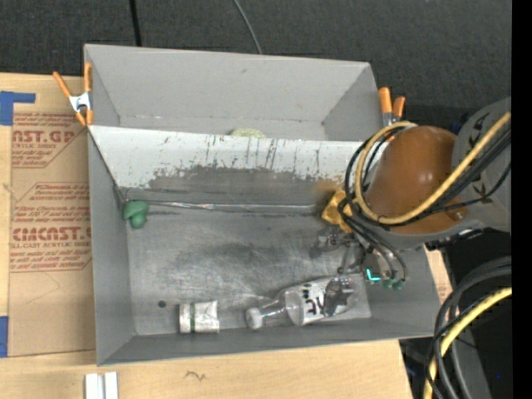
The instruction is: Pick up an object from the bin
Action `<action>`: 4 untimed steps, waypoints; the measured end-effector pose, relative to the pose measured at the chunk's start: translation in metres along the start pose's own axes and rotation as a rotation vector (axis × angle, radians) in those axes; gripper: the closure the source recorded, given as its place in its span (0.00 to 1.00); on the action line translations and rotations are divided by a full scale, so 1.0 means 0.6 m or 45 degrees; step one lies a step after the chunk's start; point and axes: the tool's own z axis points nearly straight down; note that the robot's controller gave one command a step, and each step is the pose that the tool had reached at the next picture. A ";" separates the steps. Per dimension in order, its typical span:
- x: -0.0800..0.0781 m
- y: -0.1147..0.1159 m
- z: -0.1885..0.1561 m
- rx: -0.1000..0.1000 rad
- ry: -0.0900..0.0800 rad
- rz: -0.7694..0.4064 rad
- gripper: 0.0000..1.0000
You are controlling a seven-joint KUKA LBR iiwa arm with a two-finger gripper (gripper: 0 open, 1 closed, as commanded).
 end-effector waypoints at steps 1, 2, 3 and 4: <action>-0.003 0.000 -0.006 0.001 -0.010 -0.001 0.00; -0.007 -0.011 0.094 0.001 -0.013 -0.180 0.00; -0.006 -0.018 0.101 0.000 -0.009 -0.223 0.00; -0.004 0.006 0.105 0.000 -0.009 -0.266 0.00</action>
Offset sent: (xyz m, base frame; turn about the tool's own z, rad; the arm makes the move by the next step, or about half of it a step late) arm 0.0041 -0.0110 -0.0926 -0.2210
